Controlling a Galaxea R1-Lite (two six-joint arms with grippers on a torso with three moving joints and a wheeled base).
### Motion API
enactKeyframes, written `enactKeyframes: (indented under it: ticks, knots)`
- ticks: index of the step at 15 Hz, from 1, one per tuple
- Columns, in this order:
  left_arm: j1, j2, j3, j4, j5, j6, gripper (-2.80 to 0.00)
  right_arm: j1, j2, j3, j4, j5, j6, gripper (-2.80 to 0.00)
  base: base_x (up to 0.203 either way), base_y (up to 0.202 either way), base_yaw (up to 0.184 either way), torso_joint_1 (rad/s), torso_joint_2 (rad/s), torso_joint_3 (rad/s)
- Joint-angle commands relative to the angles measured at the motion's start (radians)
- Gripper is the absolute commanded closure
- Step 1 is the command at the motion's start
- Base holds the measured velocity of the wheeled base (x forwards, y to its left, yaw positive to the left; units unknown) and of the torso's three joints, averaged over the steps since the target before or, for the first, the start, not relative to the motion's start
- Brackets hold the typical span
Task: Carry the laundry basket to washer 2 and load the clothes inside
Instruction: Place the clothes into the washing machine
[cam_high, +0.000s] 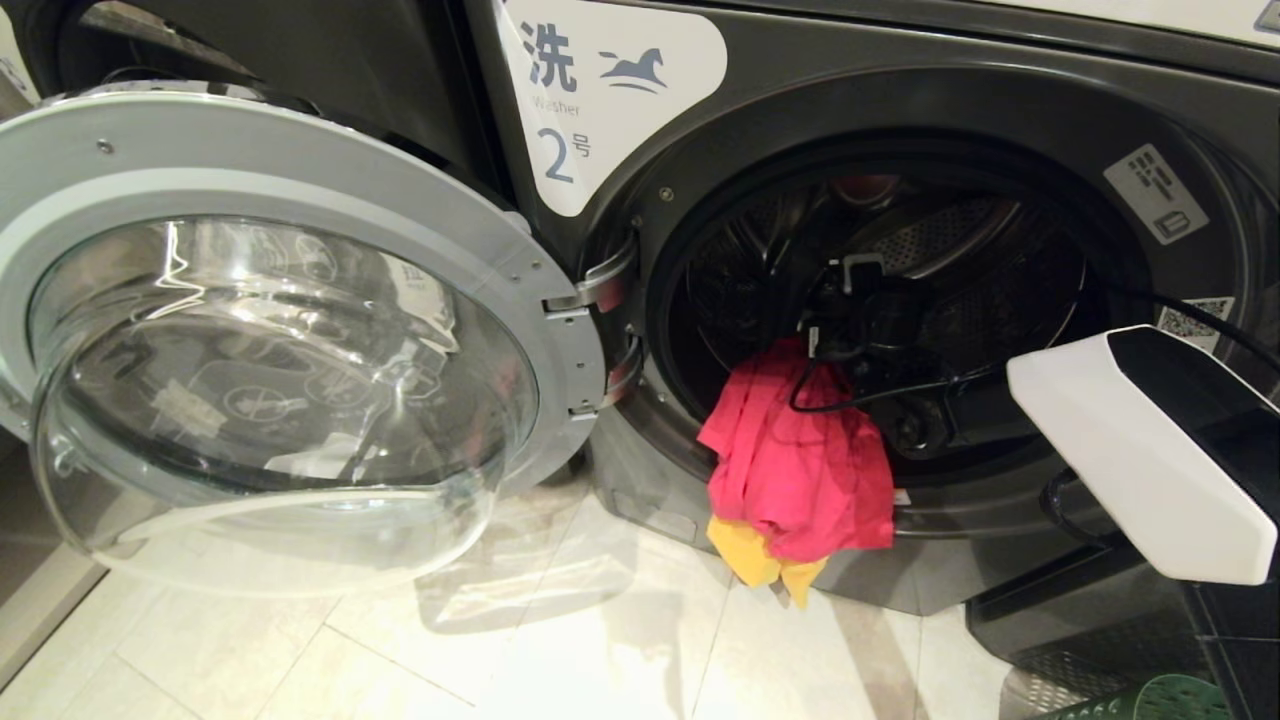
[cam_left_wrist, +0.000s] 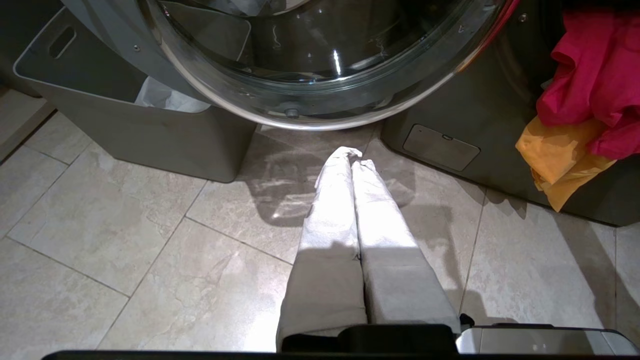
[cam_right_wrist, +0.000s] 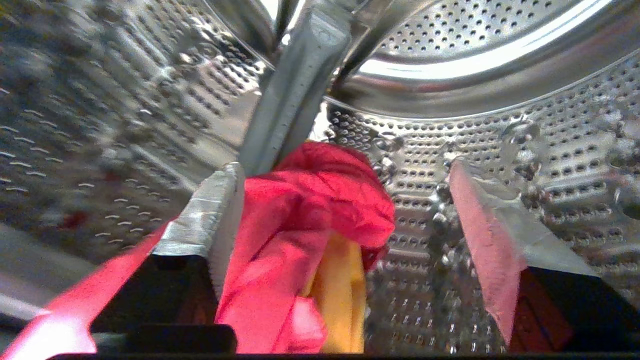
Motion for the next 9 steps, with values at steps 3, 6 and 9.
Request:
enactKeyframes:
  ticks: [3,6,9]
  knots:
    - [0.0,0.0,0.0,-0.001,-0.001,-0.001,0.0,0.037,-0.183,0.189,0.022,-0.01,0.013,-2.8,0.0,0.0,0.0,0.0,0.0,0.0]
    - [0.0,0.0,0.0,-0.001,0.0,-0.001,0.0,0.08,-0.388,0.435,0.184,-0.005,0.022,-2.8,0.0,0.0,0.0,0.0,0.0,0.0]
    - [0.0,0.0,0.0,-0.001,-0.001,-0.001,0.0,0.144,-0.457,0.521,0.352,-0.045,0.118,-2.8,0.0,0.0,0.0,0.0,0.0,0.0]
